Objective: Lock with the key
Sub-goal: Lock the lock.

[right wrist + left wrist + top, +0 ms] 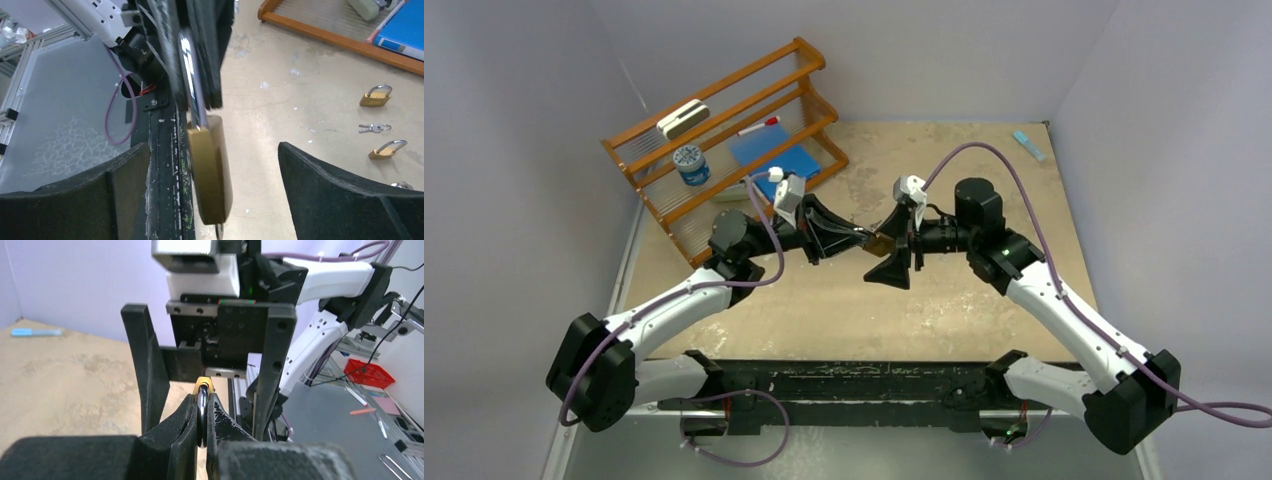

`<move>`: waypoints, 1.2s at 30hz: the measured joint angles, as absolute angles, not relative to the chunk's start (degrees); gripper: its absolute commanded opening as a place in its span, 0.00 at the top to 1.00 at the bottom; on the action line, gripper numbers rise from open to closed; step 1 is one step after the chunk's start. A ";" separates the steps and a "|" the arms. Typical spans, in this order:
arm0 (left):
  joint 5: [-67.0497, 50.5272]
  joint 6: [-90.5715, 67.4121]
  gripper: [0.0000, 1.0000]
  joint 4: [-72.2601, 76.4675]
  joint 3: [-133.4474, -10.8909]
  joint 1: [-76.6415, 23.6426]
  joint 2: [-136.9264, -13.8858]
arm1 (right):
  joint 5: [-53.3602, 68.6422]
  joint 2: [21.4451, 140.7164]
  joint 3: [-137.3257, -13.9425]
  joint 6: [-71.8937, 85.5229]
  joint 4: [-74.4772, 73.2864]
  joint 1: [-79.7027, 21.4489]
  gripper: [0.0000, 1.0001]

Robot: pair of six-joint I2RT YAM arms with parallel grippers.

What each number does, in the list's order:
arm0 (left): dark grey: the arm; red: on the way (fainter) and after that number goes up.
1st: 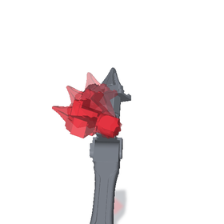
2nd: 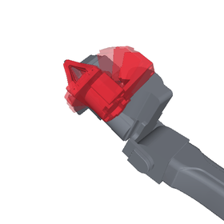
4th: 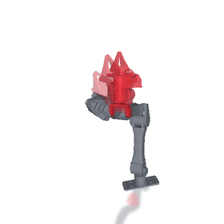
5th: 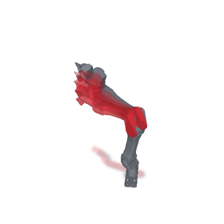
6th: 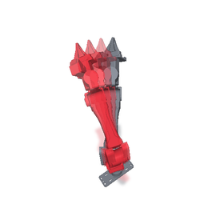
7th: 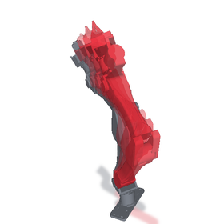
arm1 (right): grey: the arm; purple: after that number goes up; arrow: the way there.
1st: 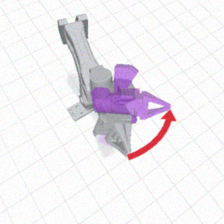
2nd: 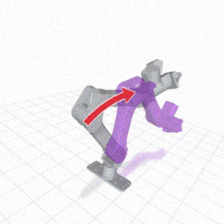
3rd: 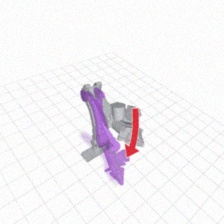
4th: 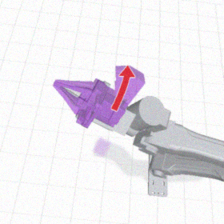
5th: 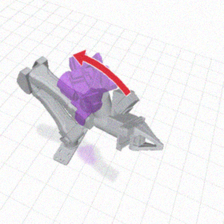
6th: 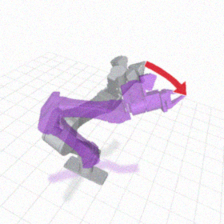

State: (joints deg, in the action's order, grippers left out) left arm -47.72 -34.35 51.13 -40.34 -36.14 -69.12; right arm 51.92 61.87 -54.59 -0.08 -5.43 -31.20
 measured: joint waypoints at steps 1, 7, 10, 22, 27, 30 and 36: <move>-47.05 -34.48 1.00 51.72 -40.34 -36.14 -68.62 | 51.48 61.98 -54.63 0.30 -4.93 -31.22 0.01; -43.38 -34.83 1.00 53.56 -40.27 -36.14 -65.19 | 47.42 58.26 -49.91 4.05 3.66 -31.22 0.01; -41.32 -34.37 1.00 54.06 -39.51 -36.14 -63.09 | 43.22 52.34 -42.76 8.84 12.47 -31.22 0.01; -38.68 -34.15 1.00 58.50 -38.44 -36.14 -61.80 | 43.44 50.04 -32.53 18.61 42.17 -31.22 0.01; -38.74 -35.42 1.00 61.17 -38.44 -36.14 -61.80 | 43.51 53.21 -29.95 21.54 55.66 -31.20 0.01; -38.74 -35.81 1.00 61.84 -38.44 -36.14 -61.80 | 44.05 55.81 -29.98 23.18 62.26 -31.20 0.01; -38.76 -36.38 1.00 62.35 -38.44 -36.14 -61.80 | 46.33 59.44 -32.14 25.10 68.25 -31.20 0.01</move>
